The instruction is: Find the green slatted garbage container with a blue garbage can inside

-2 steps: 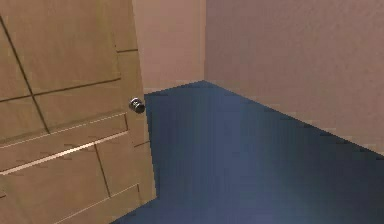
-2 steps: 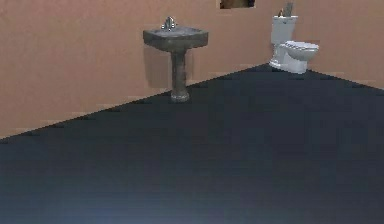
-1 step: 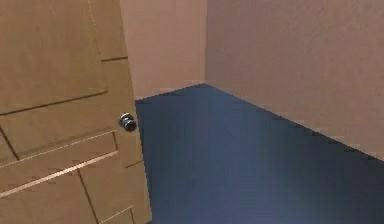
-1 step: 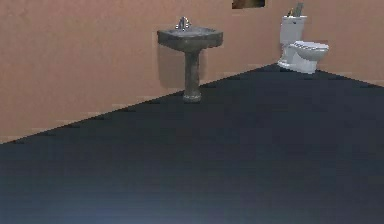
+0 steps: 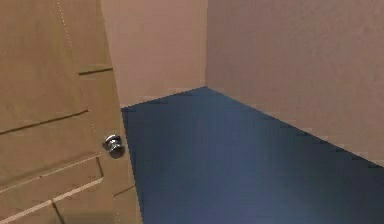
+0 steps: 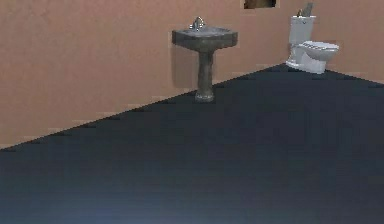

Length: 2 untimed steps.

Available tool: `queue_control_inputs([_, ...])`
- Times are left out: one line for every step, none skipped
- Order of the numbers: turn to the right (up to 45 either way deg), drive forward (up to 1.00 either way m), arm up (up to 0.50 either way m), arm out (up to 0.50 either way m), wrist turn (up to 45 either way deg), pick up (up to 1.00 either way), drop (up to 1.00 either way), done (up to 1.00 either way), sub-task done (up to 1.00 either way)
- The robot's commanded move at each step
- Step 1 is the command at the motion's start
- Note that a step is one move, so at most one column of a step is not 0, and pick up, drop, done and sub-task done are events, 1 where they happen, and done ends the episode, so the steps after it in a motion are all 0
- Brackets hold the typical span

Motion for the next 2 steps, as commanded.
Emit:
queue_control_inputs([18.0, 0.00, 0.00, 0.00, 0.0, 0.00, 0.00, 0.00, 0.00])
queue_control_inputs([0.0, 0.55, 0.00, 0.00, 0.0, 0.00, 0.00, 0.00, 0.00])
